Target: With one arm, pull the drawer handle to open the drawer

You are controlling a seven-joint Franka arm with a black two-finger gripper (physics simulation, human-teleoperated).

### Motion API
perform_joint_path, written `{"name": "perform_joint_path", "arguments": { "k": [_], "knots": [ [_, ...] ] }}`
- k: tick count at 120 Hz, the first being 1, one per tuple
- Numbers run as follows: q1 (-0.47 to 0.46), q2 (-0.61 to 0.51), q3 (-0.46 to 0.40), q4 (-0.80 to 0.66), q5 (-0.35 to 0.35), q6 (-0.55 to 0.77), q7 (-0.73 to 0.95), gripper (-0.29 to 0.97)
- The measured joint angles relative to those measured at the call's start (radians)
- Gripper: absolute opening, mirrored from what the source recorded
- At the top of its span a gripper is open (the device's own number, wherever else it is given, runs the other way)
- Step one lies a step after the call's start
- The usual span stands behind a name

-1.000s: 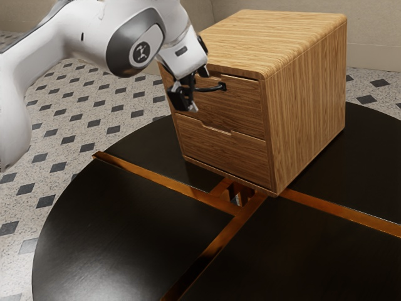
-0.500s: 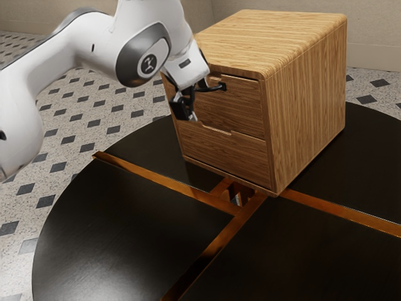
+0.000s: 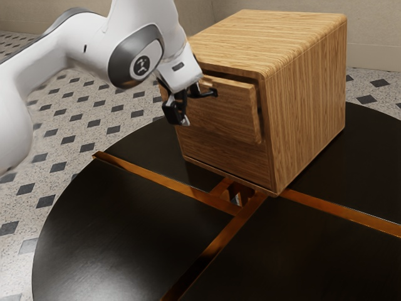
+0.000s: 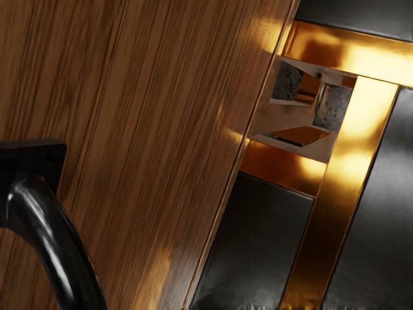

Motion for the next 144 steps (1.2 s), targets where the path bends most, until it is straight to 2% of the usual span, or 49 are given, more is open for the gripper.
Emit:
{"name": "perform_joint_path", "arguments": {
  "k": [28, 50, 66, 96, 129, 136, 144],
  "knots": [
    [-0.001, -0.086, 0.003, -0.097, -0.001, -0.049, 0.001, 0.64],
    [0.002, -0.171, 0.001, -0.213, -0.001, -0.077, 0.001, 0.7],
    [-0.018, -0.244, 0.027, -0.288, -0.002, -0.086, 0.001, 0.64],
    [0.008, -0.379, 0.001, -0.418, -0.004, -0.101, -0.001, 0.6],
    [0.008, -0.544, 0.007, -0.551, -0.006, -0.108, -0.003, 0.64],
    [0.006, -0.577, 0.004, -0.545, -0.006, -0.11, -0.003, 0.64],
    [0.003, -0.614, -0.029, -0.447, -0.006, -0.113, -0.004, 0.65]
  ]
}}
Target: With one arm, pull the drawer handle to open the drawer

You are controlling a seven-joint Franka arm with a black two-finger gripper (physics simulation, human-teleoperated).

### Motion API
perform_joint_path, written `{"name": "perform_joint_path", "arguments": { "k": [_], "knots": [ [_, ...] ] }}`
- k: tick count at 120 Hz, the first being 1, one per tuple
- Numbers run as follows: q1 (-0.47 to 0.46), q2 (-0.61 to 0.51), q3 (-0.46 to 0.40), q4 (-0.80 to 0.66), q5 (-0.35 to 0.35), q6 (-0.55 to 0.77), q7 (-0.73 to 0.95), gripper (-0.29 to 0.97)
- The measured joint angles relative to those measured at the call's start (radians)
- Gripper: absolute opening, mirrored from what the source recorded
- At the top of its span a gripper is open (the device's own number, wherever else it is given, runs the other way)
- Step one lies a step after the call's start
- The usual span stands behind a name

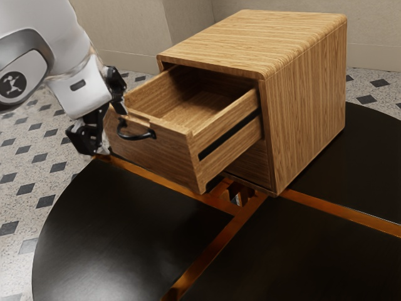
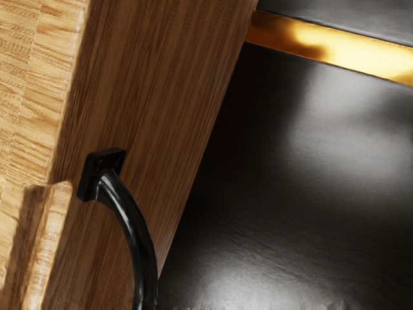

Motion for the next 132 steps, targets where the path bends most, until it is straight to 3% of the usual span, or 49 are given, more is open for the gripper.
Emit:
{"name": "perform_joint_path", "arguments": {
  "k": [18, 35, 55, 77, 93, 132],
  "knots": [
    [-0.048, -0.037, -0.039, 0.111, -0.026, -0.043, -0.115, 0.66],
    [-0.128, -0.05, 0.089, 0.094, -0.118, -0.061, -0.299, 0.66],
    [-0.136, -0.016, 0.096, 0.118, -0.183, -0.198, -0.562, 0.66],
    [-0.083, 0.169, 0.064, 0.272, -0.196, -0.33, -0.799, 0.66],
    [-0.04, 0.177, 0.03, 0.296, -0.196, -0.381, -0.932, 0.66],
    [-0.04, 0.237, 0.037, 0.297, -0.191, -0.401, -1.155, 0.65]
  ]
}}
